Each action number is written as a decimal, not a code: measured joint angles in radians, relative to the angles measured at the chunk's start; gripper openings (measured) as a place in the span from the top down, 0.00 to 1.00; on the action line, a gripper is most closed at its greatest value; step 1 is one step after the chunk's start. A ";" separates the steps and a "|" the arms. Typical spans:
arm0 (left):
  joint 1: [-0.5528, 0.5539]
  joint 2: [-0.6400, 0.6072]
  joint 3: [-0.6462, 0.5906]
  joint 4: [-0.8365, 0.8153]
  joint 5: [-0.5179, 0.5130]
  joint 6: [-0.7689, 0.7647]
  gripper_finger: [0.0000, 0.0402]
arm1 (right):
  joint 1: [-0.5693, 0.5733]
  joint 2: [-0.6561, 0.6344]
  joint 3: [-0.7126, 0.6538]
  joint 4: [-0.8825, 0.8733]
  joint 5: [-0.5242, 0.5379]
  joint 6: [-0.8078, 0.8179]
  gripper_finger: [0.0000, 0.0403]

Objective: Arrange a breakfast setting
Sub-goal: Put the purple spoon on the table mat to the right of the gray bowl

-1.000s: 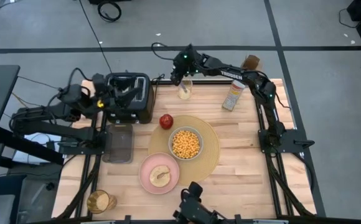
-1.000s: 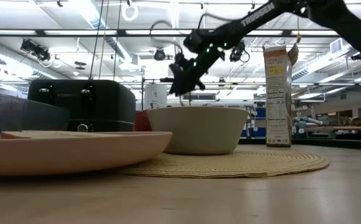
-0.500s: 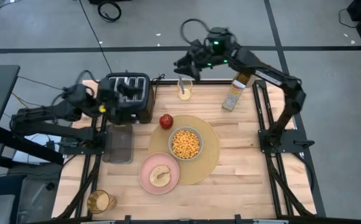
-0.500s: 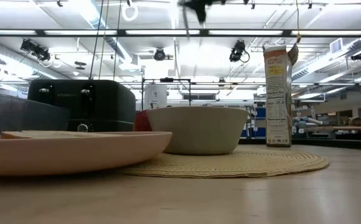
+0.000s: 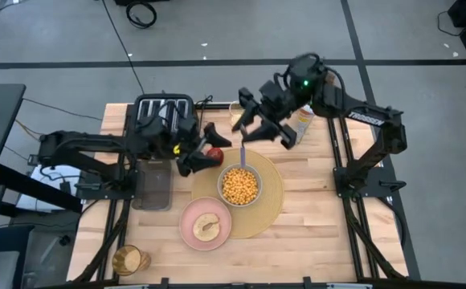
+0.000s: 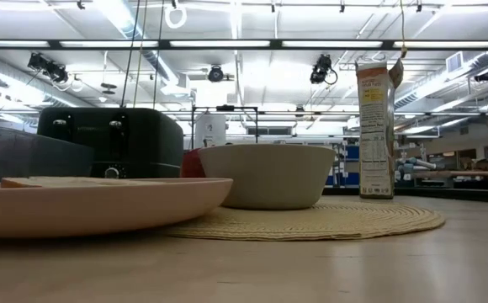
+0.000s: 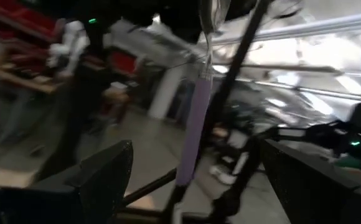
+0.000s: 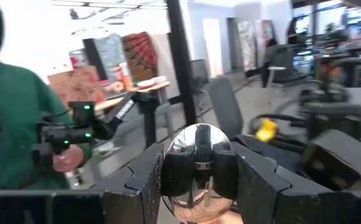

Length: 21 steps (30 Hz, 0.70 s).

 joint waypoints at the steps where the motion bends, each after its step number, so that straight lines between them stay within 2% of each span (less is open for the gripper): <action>1: -0.006 0.020 0.000 0.045 0.015 -0.011 0.11 | 0.017 0.001 0.000 0.001 0.004 0.000 0.59; 9: -0.056 0.129 0.000 0.283 0.025 -0.062 0.12 | 0.091 0.062 -0.001 0.067 0.062 0.000 0.59; 12: -0.069 0.138 0.000 0.288 0.027 -0.129 0.16 | 0.097 0.095 -0.002 0.124 0.058 0.035 0.59; 16: -0.098 0.138 0.000 0.281 0.027 -0.124 0.31 | 0.099 0.128 -0.002 0.199 0.034 0.079 0.59; 21: -0.123 0.136 0.000 0.304 0.042 -0.119 0.57 | 0.098 0.137 -0.002 0.233 0.032 0.096 0.59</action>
